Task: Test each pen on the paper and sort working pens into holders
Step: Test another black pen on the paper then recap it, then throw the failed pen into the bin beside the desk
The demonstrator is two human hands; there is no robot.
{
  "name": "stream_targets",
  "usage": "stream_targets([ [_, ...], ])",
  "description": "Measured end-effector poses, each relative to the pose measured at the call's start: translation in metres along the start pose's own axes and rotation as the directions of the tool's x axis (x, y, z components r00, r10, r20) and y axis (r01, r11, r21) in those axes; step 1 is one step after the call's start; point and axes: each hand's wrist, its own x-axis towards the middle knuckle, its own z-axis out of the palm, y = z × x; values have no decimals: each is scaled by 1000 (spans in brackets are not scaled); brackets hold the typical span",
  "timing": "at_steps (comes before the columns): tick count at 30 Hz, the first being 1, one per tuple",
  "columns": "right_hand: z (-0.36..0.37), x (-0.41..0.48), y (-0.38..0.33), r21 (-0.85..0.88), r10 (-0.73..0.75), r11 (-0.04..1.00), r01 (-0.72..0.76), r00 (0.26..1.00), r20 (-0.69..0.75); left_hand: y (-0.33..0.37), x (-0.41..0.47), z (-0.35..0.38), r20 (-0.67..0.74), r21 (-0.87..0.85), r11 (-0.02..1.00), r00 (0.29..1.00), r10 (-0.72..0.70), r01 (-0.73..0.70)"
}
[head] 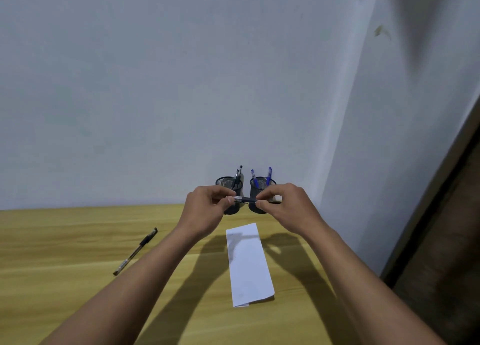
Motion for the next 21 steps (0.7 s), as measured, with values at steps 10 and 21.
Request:
stream_targets([
  [10, -26, -28, 33, -66, 99, 993, -100, 995, -27, 3, -2, 42, 99, 40, 998, 994, 41, -45],
  [21, -91, -106, 128, -269, 226, 916, -298, 936, -271, 23, -33, 182, 381, 247, 919, 903, 200, -308],
])
